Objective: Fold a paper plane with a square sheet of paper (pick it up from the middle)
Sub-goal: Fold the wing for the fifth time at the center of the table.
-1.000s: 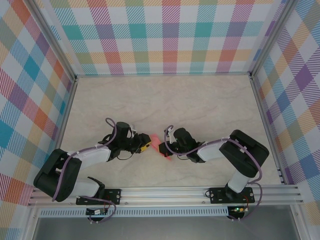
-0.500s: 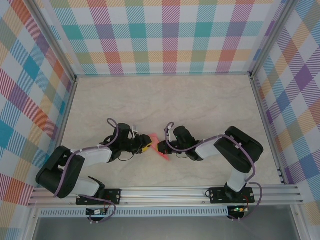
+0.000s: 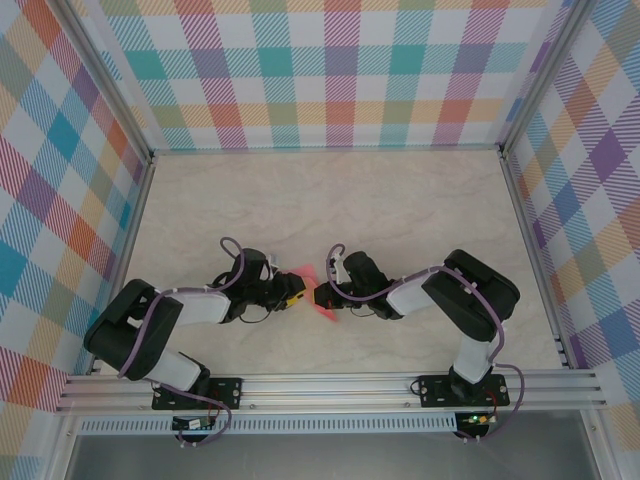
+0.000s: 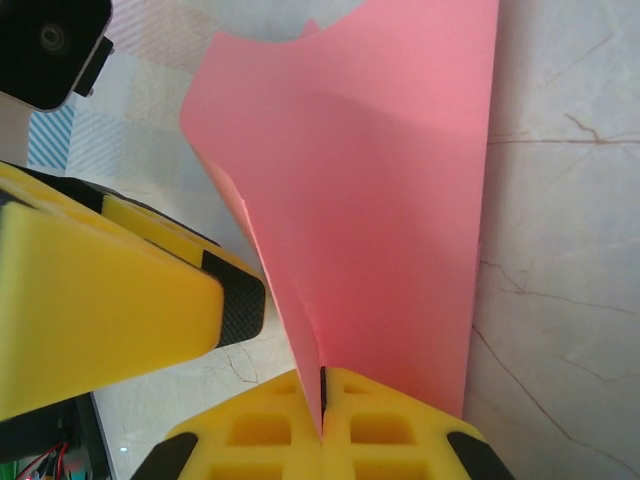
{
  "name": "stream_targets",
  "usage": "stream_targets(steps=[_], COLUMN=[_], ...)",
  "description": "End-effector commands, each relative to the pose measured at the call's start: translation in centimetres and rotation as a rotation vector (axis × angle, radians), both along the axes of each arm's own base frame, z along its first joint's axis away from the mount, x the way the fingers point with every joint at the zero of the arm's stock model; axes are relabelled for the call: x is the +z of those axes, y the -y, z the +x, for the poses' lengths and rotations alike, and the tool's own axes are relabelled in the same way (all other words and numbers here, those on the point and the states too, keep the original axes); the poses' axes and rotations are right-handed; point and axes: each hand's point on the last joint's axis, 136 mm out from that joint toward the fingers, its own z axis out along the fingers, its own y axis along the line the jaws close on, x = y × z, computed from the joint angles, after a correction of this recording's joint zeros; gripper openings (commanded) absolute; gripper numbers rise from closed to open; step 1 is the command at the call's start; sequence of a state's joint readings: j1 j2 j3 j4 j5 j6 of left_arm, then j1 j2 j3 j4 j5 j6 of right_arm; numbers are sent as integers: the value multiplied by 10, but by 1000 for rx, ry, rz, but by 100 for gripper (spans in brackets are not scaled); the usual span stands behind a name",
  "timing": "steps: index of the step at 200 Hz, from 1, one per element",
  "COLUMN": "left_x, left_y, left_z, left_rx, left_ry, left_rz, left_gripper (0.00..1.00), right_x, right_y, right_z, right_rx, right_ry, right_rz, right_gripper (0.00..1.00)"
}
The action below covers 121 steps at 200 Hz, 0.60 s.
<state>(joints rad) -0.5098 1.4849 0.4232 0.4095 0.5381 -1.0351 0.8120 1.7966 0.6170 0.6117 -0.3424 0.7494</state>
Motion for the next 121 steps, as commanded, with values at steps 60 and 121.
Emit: stream_targets(steps=[60,121], left_x=[6,3], left_y=[13,16], left_z=[11,15], left_rx=[-45,-53], left_ry=[88,87], left_rz=[-8,-1], left_gripper=[32,30], right_x=[-11,-6], right_y=[4,4], right_z=[-4,-6], right_rx=[3,19], right_ry=[-44,-42], right_rz=[-38,-37], right_gripper=[0,5])
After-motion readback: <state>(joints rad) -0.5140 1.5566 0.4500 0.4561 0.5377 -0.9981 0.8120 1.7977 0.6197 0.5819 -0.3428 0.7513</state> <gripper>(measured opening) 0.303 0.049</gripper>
